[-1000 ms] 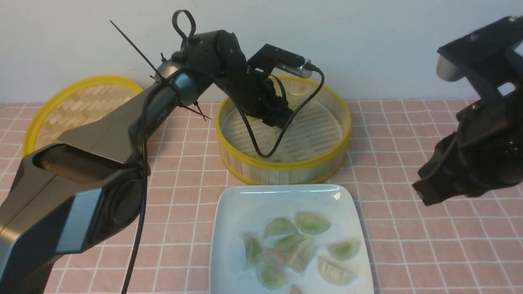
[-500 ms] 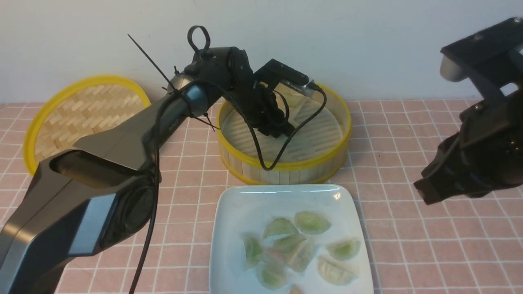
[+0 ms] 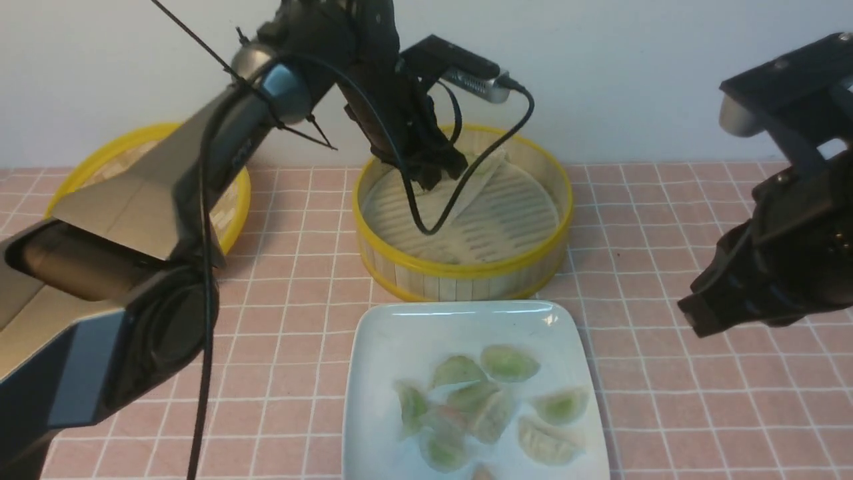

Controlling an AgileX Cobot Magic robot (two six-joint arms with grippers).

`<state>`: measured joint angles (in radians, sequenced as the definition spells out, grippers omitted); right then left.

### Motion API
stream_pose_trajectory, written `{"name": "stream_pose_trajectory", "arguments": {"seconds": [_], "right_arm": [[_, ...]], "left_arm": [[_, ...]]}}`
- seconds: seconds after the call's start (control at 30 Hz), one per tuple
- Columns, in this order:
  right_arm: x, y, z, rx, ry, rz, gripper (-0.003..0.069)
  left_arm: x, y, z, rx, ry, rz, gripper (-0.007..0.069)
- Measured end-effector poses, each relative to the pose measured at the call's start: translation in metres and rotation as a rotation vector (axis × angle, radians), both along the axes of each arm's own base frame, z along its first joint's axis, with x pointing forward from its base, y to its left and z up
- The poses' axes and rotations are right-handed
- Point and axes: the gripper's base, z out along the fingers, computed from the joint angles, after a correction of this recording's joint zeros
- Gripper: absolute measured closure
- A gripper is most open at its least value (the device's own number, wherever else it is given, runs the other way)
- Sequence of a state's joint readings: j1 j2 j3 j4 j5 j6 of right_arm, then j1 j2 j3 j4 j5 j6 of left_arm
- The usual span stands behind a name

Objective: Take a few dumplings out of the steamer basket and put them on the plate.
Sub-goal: Use the left arm to put the dumpling into the plate

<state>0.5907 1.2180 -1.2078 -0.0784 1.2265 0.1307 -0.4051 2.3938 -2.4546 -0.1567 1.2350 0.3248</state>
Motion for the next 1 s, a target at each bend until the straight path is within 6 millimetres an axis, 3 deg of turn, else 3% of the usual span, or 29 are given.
{"name": "stream_pose_trajectory", "arguments": {"seconds": [0.17,0.2,0.27,0.3,0.47,0.57,0.77,0.87,1.0], "right_arm": [[-0.001,0.000,0.000,-0.002,0.010,-0.001,0.0673],[-0.001,0.000,-0.001,-0.002,0.011,-0.001,0.0673],[-0.001,-0.001,-0.001,-0.007,0.018,-0.002,0.0673],[-0.001,-0.001,-0.001,-0.007,0.019,-0.002,0.0673],[-0.002,-0.001,-0.001,-0.008,0.020,-0.002,0.0673],[-0.001,0.000,-0.001,-0.003,0.014,-0.001,0.0673],[-0.001,0.000,0.000,0.005,0.006,-0.003,0.0673],[-0.007,-0.004,0.007,0.026,-0.021,-0.007,0.0673],[-0.030,-0.020,0.030,0.095,-0.108,-0.019,0.0673]], "left_arm": [[-0.019,0.008,0.031,-0.029,0.009,0.056,0.0512],[-0.023,0.010,0.029,-0.024,0.031,0.065,0.0512],[-0.045,0.019,0.037,-0.010,0.080,0.080,0.0512],[-0.045,0.019,0.032,-0.004,0.095,0.082,0.0512],[-0.108,0.038,0.020,0.019,0.286,0.093,0.0512],[-0.128,0.033,-0.004,0.044,0.375,0.071,0.0512],[-0.133,0.015,-0.041,0.066,0.393,0.044,0.0512],[-0.127,0.009,-0.057,0.062,0.381,0.050,0.0445],[-0.122,0.008,-0.066,0.072,0.367,0.054,0.0274]]}}
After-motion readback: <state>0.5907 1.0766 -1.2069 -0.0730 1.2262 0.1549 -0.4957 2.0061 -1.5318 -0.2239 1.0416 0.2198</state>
